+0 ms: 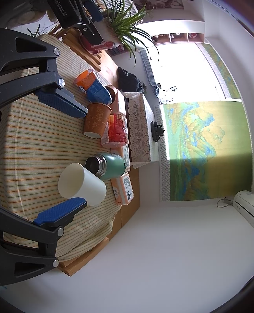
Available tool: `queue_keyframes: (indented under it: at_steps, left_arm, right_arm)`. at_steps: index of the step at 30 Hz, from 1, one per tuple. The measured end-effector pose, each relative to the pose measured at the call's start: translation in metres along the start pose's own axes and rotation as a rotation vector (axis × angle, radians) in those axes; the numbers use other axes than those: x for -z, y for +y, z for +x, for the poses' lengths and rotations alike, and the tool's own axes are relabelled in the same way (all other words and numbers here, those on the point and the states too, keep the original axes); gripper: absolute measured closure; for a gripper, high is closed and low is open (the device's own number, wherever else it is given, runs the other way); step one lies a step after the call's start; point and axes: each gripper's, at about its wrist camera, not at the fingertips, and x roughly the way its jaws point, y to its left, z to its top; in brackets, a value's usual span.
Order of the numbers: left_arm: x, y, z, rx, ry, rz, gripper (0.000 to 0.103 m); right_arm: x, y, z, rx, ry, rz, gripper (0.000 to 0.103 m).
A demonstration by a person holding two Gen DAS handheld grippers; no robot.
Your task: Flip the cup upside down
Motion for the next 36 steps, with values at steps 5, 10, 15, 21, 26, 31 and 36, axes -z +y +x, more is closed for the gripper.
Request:
queue_keyframes:
  at_steps: [5, 10, 15, 21, 26, 31, 36]
  left_arm:
    - [0.003, 0.009, 0.007, -0.012, 0.016, -0.010, 0.001]
    - [0.009, 0.025, 0.014, -0.044, 0.036, -0.032, 0.001]
    - [0.015, 0.047, 0.017, -0.087, 0.050, -0.048, 0.001]
    - [0.023, 0.077, 0.021, -0.136, 0.072, -0.073, 0.001]
    - [0.026, 0.093, 0.023, -0.158, 0.093, -0.091, 0.001]
    - [0.027, 0.103, 0.028, -0.158, 0.111, -0.095, 0.001]
    - [0.032, 0.100, 0.029, -0.153, 0.127, -0.089, 0.001]
  right_arm:
    - [-0.005, 0.009, 0.011, -0.031, 0.026, -0.028, 0.022]
    - [-0.016, 0.026, 0.025, -0.082, 0.046, -0.095, 0.021]
    - [-0.032, 0.048, 0.051, -0.162, 0.093, -0.138, 0.018]
    - [-0.050, 0.079, 0.087, -0.234, 0.158, -0.212, 0.018]
    - [-0.065, 0.097, 0.116, -0.283, 0.216, -0.229, 0.018]
    - [-0.087, 0.115, 0.150, -0.317, 0.291, -0.243, 0.018]
    - [-0.104, 0.149, 0.196, -0.362, 0.406, -0.305, 0.018]
